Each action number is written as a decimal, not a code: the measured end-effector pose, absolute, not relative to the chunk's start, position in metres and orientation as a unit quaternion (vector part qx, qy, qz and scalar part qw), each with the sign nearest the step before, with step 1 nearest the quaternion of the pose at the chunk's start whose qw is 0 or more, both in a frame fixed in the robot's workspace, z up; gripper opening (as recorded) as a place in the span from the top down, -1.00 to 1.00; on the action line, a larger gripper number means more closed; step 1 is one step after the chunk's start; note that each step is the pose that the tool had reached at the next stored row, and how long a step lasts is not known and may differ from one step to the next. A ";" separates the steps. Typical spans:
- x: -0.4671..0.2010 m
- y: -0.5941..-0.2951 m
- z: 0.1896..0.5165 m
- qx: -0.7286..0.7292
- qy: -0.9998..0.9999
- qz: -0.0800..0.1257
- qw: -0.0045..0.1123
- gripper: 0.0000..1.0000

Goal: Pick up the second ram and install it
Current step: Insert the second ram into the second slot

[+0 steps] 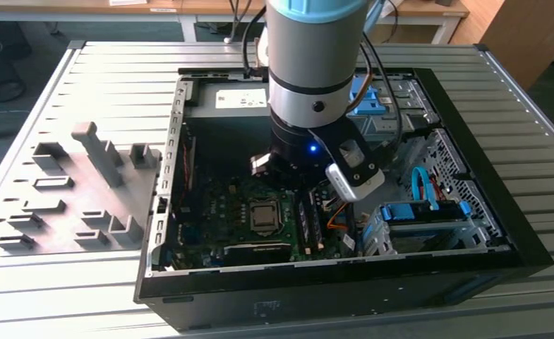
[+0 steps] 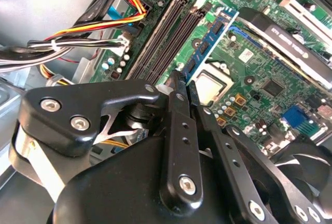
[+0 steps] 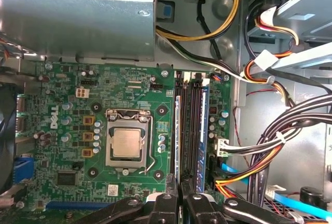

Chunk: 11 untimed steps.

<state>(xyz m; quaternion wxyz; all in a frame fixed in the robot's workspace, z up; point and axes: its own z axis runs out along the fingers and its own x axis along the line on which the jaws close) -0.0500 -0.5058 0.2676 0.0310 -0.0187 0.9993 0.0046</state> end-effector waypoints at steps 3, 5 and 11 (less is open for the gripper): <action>-0.050 -0.506 0.267 -0.019 0.999 0.005 0.031 0.73; -0.050 -0.506 0.266 -0.019 0.999 0.005 0.031 0.73; -0.050 -0.506 0.265 -0.019 0.999 0.005 0.031 0.73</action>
